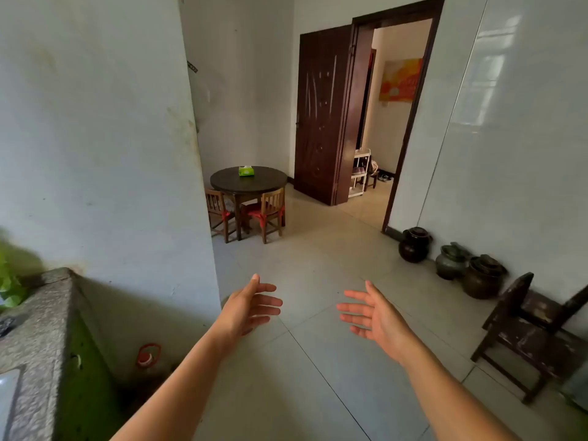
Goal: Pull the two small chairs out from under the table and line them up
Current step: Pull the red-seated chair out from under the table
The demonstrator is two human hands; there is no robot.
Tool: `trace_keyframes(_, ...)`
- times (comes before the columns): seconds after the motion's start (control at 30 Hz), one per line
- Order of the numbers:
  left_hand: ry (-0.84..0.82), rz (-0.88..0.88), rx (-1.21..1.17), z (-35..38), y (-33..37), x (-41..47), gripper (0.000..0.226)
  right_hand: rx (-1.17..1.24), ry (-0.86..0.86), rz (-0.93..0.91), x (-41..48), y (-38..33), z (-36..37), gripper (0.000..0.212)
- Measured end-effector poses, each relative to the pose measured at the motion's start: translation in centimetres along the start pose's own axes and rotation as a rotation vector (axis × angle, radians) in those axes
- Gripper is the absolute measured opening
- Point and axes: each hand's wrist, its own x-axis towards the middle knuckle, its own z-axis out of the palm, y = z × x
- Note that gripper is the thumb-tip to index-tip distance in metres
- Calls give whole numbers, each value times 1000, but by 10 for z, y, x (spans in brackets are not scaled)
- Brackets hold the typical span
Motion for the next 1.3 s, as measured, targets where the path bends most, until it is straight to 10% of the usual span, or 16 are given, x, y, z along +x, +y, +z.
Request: trace_keyframes(1.3, 22, -39, 27, 98, 47, 427, 44, -75, -100, 59, 417, -85, -100, 41)
